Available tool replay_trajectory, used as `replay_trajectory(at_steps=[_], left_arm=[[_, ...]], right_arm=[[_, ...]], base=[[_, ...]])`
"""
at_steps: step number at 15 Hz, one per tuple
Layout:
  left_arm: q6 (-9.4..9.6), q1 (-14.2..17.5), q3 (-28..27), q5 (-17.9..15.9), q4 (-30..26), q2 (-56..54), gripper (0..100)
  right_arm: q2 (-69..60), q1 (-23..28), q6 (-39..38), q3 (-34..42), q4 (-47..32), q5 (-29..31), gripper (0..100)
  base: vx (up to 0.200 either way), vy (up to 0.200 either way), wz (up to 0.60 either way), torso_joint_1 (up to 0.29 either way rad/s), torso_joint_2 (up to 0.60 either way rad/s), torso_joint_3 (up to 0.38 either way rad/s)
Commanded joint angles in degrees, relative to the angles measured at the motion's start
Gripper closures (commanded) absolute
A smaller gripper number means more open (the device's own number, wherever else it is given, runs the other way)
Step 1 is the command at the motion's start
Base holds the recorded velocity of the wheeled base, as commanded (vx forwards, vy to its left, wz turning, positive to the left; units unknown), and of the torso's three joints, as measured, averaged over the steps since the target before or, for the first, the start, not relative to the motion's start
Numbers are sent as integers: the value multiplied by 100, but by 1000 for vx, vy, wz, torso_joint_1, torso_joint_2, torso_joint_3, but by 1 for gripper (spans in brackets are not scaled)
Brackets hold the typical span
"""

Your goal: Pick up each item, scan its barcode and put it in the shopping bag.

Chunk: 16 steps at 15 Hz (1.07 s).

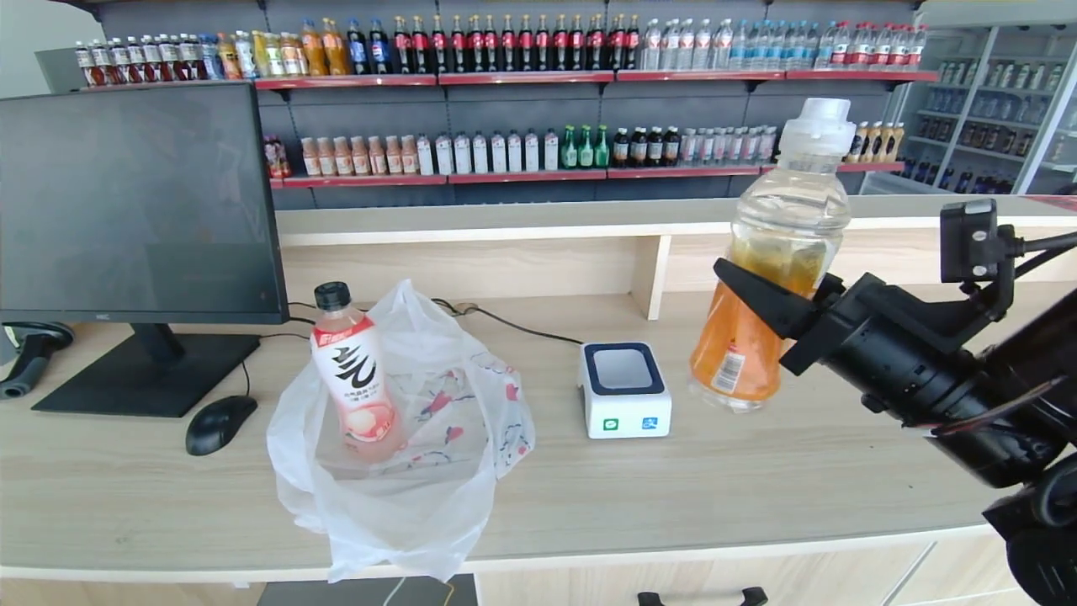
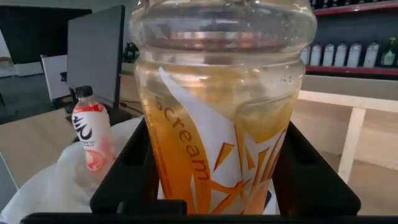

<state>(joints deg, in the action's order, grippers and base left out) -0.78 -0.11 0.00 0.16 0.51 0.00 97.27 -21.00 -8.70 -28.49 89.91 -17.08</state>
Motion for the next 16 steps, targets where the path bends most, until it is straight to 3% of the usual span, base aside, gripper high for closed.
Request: replay_trajectory(at_steps=[1, 3, 6, 16], left_arm=[[-1, 2, 0, 2, 2, 0, 0], [-1, 2, 0, 2, 2, 0, 0], [-1, 2, 0, 2, 2, 0, 0], [-1, 2, 0, -7, 2, 0, 0]], right_arm=[[178, 844, 431, -113, 9, 143, 100], [161, 1151, 651, 10, 9, 223, 100], [38, 1292, 906, 256, 9, 864, 100], [20, 1292, 879, 256, 9, 882, 100]], base=[[0, 0, 0, 0, 0, 0], [0, 0, 0, 0, 0, 0], [0, 0, 0, 0, 0, 0], [0, 0, 0, 0, 0, 0]])
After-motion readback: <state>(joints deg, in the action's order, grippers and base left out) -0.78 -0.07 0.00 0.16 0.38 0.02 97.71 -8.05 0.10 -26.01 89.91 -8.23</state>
